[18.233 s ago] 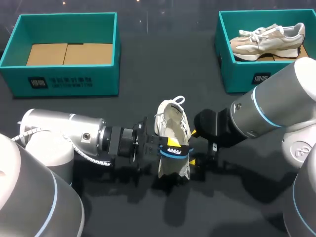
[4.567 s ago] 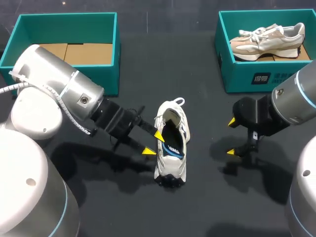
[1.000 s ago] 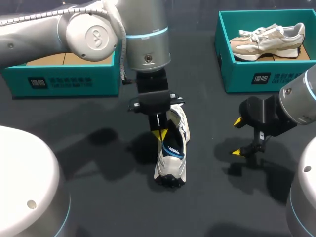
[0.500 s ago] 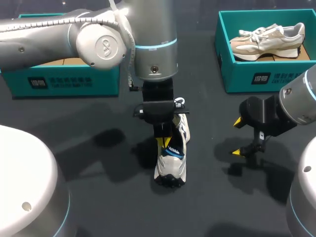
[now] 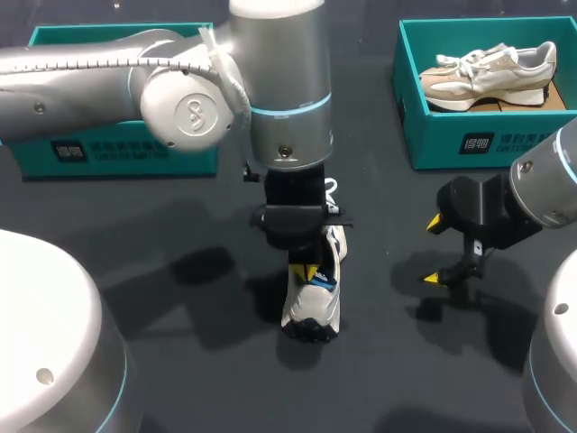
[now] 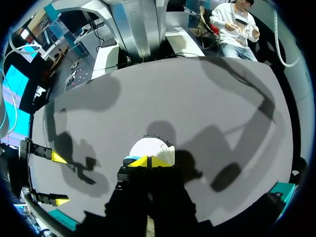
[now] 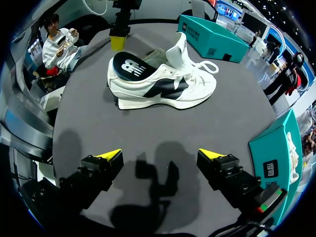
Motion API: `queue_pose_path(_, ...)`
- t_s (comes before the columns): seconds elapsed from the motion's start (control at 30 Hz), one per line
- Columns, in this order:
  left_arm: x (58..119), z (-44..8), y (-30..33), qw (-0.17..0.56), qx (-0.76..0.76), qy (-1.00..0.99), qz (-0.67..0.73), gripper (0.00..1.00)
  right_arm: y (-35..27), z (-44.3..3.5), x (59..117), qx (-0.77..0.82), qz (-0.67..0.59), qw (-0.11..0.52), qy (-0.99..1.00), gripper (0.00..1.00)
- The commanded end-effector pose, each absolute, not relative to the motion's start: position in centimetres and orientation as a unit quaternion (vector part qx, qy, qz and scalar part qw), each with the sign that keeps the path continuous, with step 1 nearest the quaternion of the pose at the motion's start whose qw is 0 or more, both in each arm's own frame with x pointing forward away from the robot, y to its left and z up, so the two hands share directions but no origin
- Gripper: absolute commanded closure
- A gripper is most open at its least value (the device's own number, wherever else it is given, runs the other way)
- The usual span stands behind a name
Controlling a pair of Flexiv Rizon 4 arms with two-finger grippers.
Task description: Take the shoe out of the shoebox, open the shoe tongue, remove and reinsert the insole, then place the shoe into the shoebox
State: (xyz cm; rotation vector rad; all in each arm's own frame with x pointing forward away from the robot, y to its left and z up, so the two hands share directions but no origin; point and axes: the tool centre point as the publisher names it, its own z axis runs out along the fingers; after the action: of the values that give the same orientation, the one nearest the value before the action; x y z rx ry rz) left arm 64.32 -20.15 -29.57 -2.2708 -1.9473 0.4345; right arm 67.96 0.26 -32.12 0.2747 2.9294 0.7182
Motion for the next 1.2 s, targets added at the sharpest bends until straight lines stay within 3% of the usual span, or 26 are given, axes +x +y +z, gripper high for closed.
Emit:
queue_pose_path(0.03, 64.6, -30.6, -20.7, 0.058, -0.756, -0.636, 0.147, 1.00, 0.3, -32.1, 67.8, 0.091, 0.236, 0.058, 0.966, 0.00)
queue_pose_path(0.63, 64.7, -33.9, -19.9, 0.067, -0.758, -0.633, 0.143, 1.00, 0.3, -32.1, 67.8, 0.091, 0.236, 0.058, 0.966, 0.00)
queue_pose_path(1.2, 64.9, -28.6, -20.6, -0.017, -0.764, -0.633, 0.127, 1.00, 0.3, -32.1, 67.8, 0.091, 0.236, 0.058, 0.966, 0.00)
